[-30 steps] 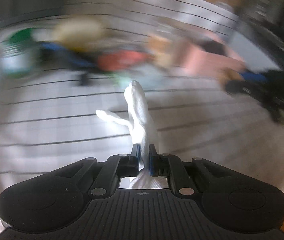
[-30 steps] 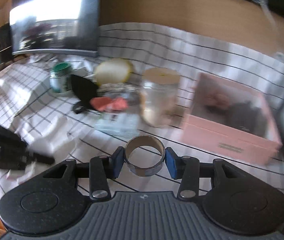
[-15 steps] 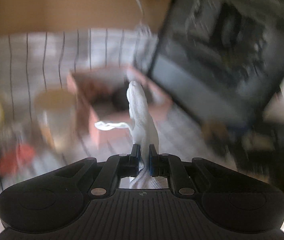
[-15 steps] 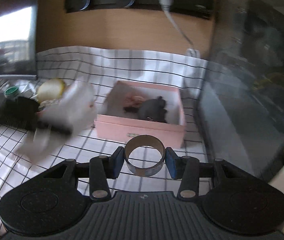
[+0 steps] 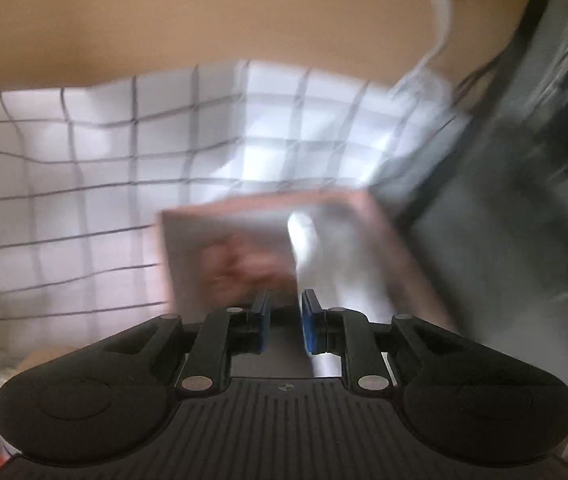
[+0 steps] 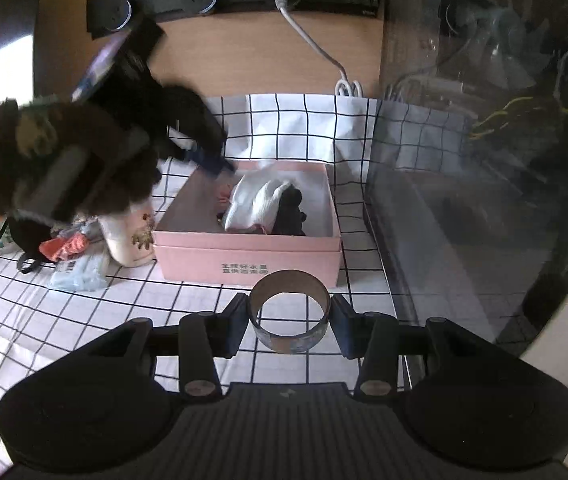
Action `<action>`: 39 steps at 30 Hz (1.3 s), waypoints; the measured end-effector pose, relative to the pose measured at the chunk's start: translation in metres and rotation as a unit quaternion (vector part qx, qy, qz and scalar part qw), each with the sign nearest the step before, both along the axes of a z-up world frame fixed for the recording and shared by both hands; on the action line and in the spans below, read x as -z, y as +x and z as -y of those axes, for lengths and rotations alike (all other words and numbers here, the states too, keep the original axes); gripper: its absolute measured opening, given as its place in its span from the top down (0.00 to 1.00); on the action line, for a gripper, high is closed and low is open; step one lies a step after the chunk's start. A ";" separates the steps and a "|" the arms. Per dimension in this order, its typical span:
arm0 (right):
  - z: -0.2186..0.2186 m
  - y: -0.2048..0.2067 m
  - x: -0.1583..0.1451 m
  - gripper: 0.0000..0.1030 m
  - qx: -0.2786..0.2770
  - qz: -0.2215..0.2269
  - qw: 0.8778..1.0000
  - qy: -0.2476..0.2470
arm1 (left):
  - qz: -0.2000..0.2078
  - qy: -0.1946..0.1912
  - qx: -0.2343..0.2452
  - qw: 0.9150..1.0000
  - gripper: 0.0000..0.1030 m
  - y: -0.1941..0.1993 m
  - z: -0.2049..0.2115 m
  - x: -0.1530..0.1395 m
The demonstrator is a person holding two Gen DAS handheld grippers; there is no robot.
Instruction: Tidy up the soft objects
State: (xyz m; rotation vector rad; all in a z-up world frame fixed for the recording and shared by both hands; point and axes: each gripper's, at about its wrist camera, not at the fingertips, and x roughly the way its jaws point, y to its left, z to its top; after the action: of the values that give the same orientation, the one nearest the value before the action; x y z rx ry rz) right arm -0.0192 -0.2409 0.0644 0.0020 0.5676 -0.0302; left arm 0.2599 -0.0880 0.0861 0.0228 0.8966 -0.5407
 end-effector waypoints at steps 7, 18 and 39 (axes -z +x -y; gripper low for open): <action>-0.002 0.055 -0.026 0.57 -0.032 0.031 0.999 0.013 | 0.045 -0.078 -0.002 0.996 0.82 -0.041 -0.045 -0.025; -0.029 0.250 -0.009 0.57 -0.018 -0.097 0.994 0.039 | 0.028 -0.051 -0.077 0.995 0.82 -0.147 -0.160 -0.006; -0.067 0.171 -0.044 0.17 -0.070 0.014 0.996 -0.046 | -0.012 -0.028 -0.306 0.951 0.82 -0.174 -0.312 0.032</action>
State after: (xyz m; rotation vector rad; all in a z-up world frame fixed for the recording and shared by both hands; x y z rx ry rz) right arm 0.1518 -0.1737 0.1085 -0.1274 0.5376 0.0800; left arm 0.0855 0.2240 0.0539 -0.3068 0.8562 0.0156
